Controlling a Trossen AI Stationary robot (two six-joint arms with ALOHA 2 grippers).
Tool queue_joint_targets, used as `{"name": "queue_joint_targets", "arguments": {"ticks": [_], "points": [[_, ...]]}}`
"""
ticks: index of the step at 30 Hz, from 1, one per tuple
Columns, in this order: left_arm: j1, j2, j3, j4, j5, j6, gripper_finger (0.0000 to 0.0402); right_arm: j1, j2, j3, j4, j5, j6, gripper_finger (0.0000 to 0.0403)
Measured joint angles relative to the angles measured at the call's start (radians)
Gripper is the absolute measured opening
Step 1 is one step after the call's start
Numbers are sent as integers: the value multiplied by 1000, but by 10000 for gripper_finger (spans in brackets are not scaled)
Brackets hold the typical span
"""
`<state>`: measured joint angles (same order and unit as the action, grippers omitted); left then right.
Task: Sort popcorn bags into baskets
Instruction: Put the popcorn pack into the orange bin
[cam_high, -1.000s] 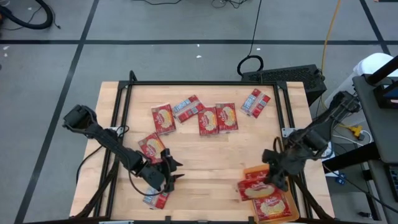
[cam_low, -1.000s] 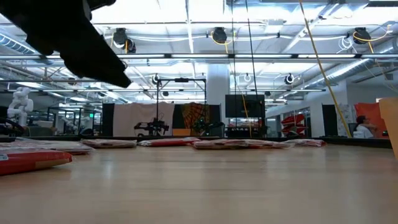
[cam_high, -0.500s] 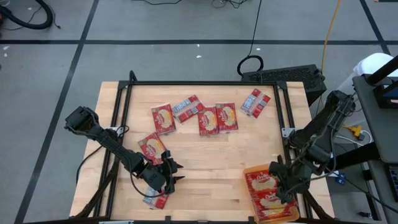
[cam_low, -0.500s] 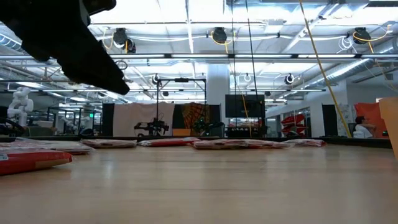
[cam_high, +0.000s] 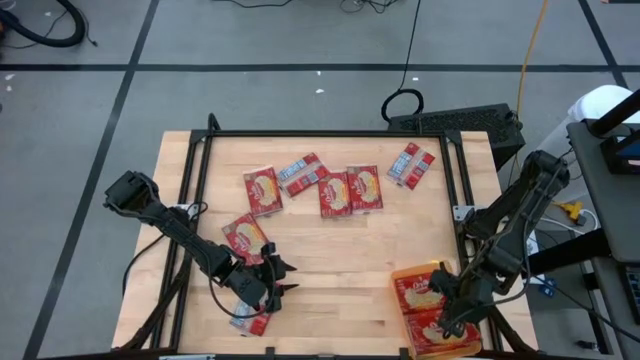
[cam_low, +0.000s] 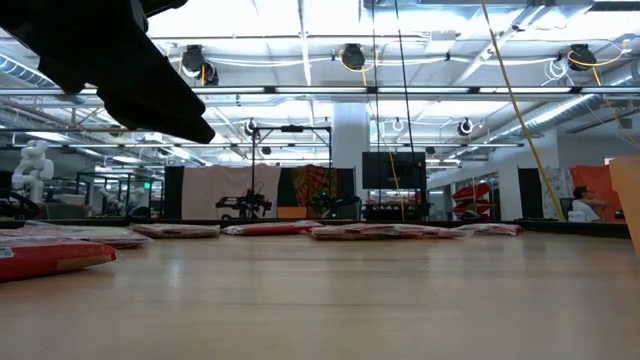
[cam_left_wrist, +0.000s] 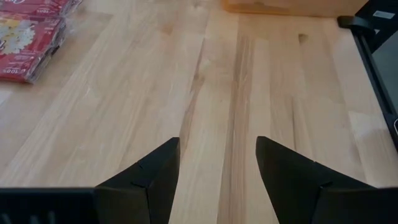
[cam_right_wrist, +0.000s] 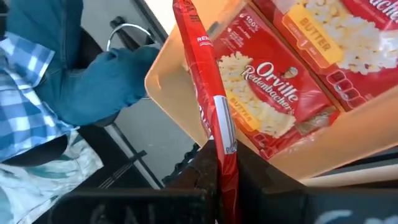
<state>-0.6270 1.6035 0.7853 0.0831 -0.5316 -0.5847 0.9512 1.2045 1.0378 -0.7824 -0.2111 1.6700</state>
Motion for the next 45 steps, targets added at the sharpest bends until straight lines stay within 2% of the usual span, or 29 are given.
{"name": "queue_joint_targets", "arguments": {"ticks": [8,15,20,24,27,30,38,45], "points": [[0,0,0,0,0,1,214,0,31,0,16,0,49,15],[0,0,0,-2,0,14,214,0,44,-1,54,0,49,37],[0,-1,0,-2,0,14,214,0,50,-61,115,-9,81,53],[0,-1,0,-2,0,22,214,-1,50,-151,265,-95,114,68],[0,-1,0,-2,0,26,214,-3,50,-207,297,-155,156,77],[2,-1,0,-2,0,27,214,-3,50,-238,293,-181,160,83],[18,-1,0,-1,2,26,214,-3,49,-243,255,-160,97,84],[47,-1,0,3,3,26,214,-23,38,-244,127,-155,35,84]]}}
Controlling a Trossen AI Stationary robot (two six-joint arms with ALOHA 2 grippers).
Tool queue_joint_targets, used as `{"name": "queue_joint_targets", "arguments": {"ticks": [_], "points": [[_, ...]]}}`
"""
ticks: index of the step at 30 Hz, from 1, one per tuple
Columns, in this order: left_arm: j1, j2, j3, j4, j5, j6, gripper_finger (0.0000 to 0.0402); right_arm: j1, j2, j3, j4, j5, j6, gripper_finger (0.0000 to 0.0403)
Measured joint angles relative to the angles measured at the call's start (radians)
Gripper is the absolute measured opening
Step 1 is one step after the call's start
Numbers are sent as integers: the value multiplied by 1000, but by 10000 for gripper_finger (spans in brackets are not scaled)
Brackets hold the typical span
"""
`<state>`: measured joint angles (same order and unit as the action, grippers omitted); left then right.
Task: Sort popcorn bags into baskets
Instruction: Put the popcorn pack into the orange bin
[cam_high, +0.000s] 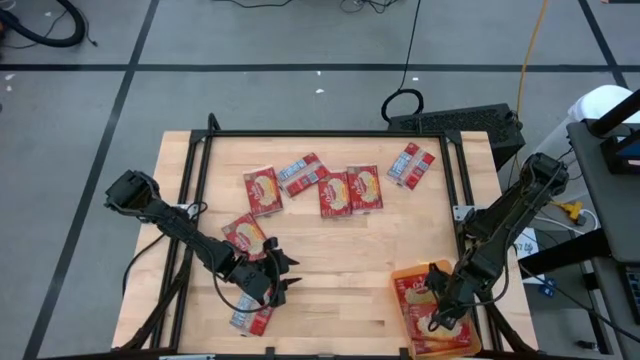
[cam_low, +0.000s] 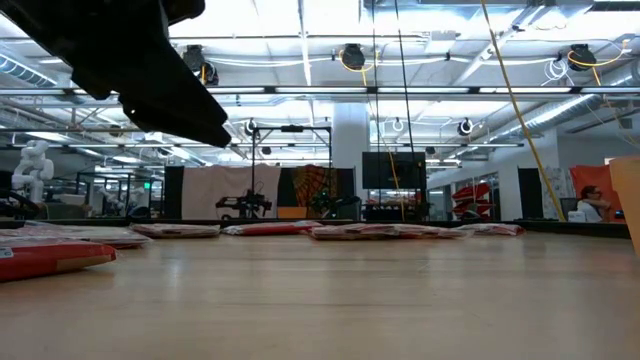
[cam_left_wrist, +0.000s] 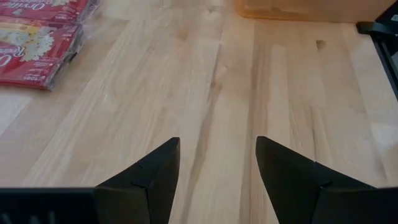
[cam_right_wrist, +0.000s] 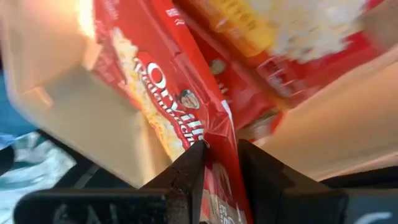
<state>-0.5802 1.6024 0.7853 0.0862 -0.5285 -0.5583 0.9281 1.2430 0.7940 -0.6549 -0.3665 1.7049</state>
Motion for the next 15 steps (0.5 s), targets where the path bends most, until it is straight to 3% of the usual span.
{"name": "queue_joint_targets", "arguments": {"ticks": [5,12,15], "points": [[9,0,0,7,14,0,214,-5,0,0,23,24,-61,103],[10,0,0,23,15,14,214,-6,0,0,-42,-79,-69,157],[15,0,0,23,15,23,214,-18,-9,0,-46,-31,-75,161]]}}
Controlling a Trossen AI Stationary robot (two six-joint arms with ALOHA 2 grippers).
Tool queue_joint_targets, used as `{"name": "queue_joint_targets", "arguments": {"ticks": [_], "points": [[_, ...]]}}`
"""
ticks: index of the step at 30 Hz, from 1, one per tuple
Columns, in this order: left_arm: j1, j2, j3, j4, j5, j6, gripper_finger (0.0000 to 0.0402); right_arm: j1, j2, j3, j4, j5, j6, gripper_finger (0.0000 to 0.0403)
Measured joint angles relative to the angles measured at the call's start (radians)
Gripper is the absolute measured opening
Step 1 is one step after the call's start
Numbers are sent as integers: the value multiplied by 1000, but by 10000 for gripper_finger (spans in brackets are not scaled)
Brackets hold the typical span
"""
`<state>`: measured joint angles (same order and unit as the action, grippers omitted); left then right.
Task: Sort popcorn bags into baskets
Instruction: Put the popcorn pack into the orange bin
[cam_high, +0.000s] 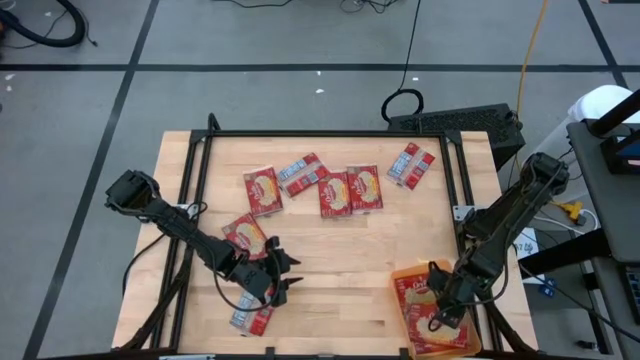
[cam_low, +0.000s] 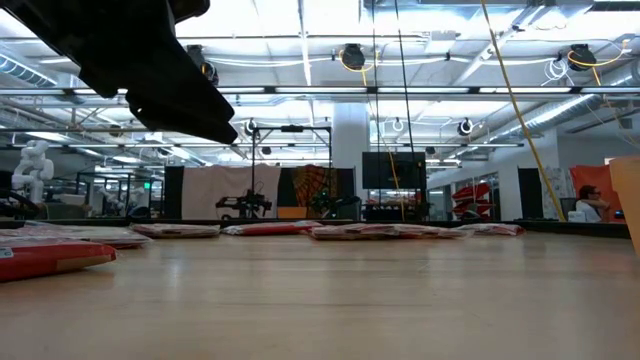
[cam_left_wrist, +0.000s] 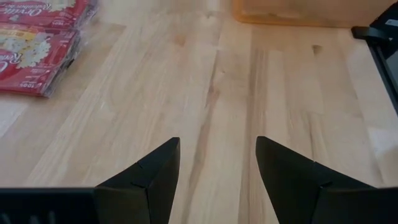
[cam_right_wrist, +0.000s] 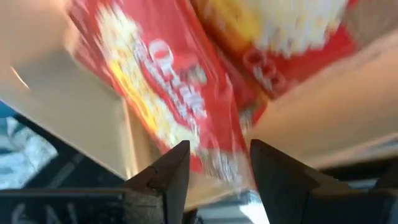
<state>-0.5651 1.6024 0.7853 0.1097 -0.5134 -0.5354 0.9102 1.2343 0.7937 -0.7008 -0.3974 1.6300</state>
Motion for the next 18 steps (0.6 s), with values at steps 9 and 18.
{"name": "queue_joint_targets", "arguments": {"ticks": [9,18], "points": [[17,0,0,15,0,1,214,-78,3,0,-11,273,-103,97],[15,0,0,16,0,6,214,-107,84,-52,144,359,-186,4]]}}
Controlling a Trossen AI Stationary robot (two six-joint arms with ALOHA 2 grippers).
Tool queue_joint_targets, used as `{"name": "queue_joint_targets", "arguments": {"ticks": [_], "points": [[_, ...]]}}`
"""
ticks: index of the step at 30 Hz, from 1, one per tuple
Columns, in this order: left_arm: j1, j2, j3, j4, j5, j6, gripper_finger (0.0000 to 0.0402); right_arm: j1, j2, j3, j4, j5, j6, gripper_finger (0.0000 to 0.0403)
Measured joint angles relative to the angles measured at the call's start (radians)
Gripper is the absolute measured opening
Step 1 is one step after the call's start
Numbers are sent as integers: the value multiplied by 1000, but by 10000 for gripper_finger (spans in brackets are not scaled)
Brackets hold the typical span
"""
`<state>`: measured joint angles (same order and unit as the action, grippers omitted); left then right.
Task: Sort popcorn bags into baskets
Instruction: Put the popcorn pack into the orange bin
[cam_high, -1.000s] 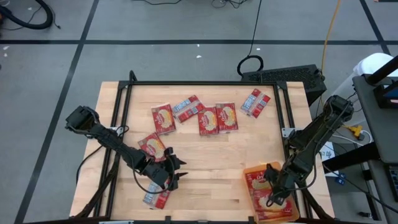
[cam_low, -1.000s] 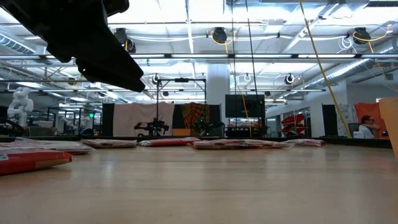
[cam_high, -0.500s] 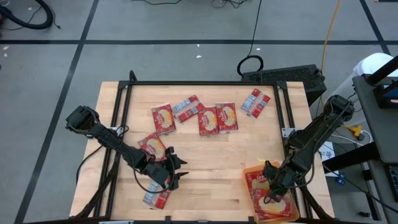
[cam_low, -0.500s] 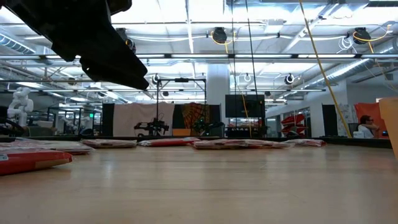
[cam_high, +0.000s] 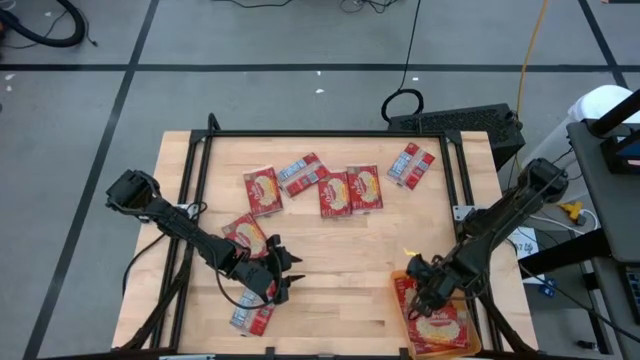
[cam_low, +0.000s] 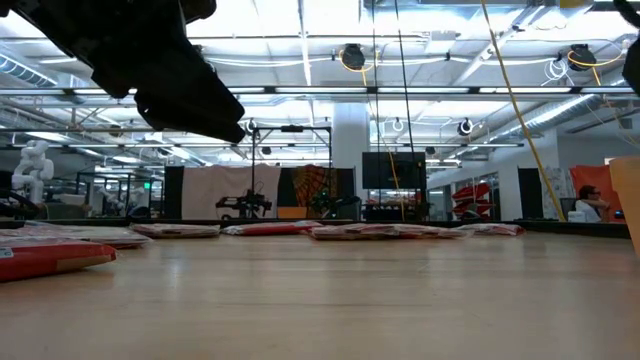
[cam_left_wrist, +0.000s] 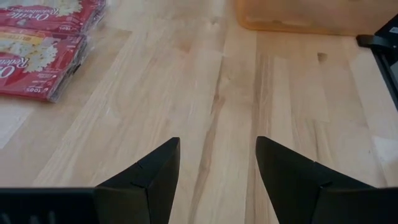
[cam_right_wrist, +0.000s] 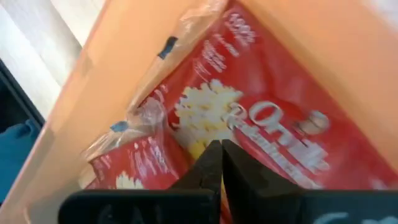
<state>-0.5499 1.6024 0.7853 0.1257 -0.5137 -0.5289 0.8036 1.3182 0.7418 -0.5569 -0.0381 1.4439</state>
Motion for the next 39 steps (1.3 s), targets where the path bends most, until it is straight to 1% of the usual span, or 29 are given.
{"name": "queue_joint_targets", "arguments": {"ticks": [4,10,12,15,20,30,36,39], "points": [[0,0,0,-1,0,-1,214,0,49,-8,89,-17,-19,6],[-1,0,0,-1,16,-5,214,8,91,-8,259,-28,-127,1],[-3,0,0,-1,16,-7,214,11,92,-9,271,-46,-137,1],[-3,0,0,-1,20,-9,214,17,90,-9,300,-46,-132,0],[-5,0,0,-1,19,-24,214,36,90,-9,301,-64,-99,0],[-22,0,0,-1,19,-26,214,65,90,-9,225,-70,11,0],[-25,0,0,-1,19,-26,214,97,90,-9,278,-69,37,0],[-25,0,0,-1,19,-25,214,97,90,-9,281,-36,36,0]]}}
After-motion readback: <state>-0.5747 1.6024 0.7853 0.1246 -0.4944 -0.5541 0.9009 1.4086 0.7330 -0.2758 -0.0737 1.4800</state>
